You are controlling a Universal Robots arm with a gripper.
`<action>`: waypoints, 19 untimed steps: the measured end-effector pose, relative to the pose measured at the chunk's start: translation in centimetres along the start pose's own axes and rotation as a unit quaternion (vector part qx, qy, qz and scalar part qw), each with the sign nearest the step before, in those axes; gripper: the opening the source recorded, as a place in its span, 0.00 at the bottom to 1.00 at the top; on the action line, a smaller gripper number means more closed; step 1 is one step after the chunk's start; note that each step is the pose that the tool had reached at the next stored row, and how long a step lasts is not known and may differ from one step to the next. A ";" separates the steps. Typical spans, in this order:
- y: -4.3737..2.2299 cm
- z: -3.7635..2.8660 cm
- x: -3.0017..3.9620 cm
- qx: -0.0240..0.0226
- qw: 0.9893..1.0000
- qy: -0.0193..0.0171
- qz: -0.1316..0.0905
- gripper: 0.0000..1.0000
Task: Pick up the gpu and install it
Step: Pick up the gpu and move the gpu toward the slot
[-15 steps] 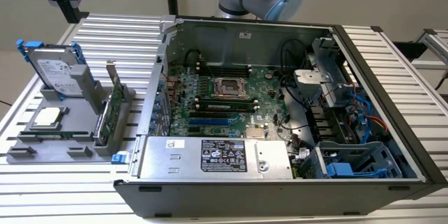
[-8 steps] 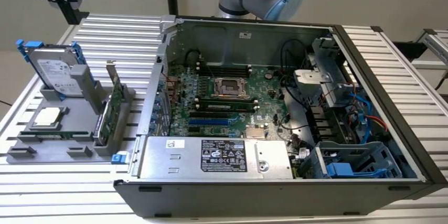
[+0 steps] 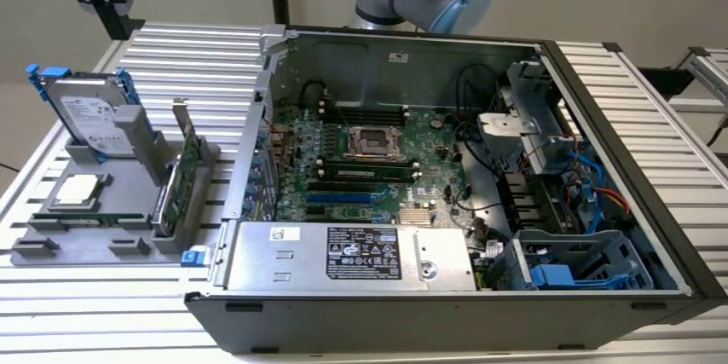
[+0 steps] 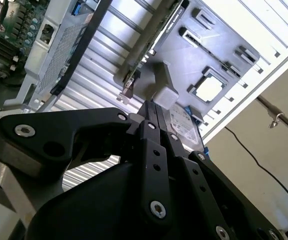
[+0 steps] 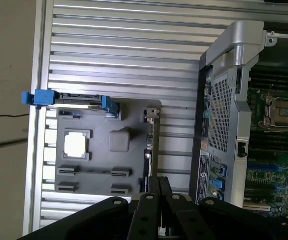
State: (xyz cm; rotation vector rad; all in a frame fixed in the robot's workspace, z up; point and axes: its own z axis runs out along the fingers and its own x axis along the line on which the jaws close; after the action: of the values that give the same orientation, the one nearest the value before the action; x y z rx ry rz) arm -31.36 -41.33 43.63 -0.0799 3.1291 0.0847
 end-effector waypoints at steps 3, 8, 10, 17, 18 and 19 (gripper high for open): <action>0.00 0.00 0.00 0.000 1.000 0.000 0.000 0.00; 0.00 0.00 0.00 0.000 1.000 0.000 0.000 1.00; 0.00 0.00 0.00 0.000 1.000 0.000 0.000 1.00; -0.03 0.44 0.00 0.000 1.000 -0.001 0.012 1.00; -0.04 0.57 0.00 0.000 1.000 -0.001 0.016 1.00; -0.05 0.70 0.01 0.000 1.000 -0.001 0.020 1.00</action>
State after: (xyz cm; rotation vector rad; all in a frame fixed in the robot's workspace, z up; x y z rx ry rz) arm -31.35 -41.34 42.93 -0.0171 3.1291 0.0846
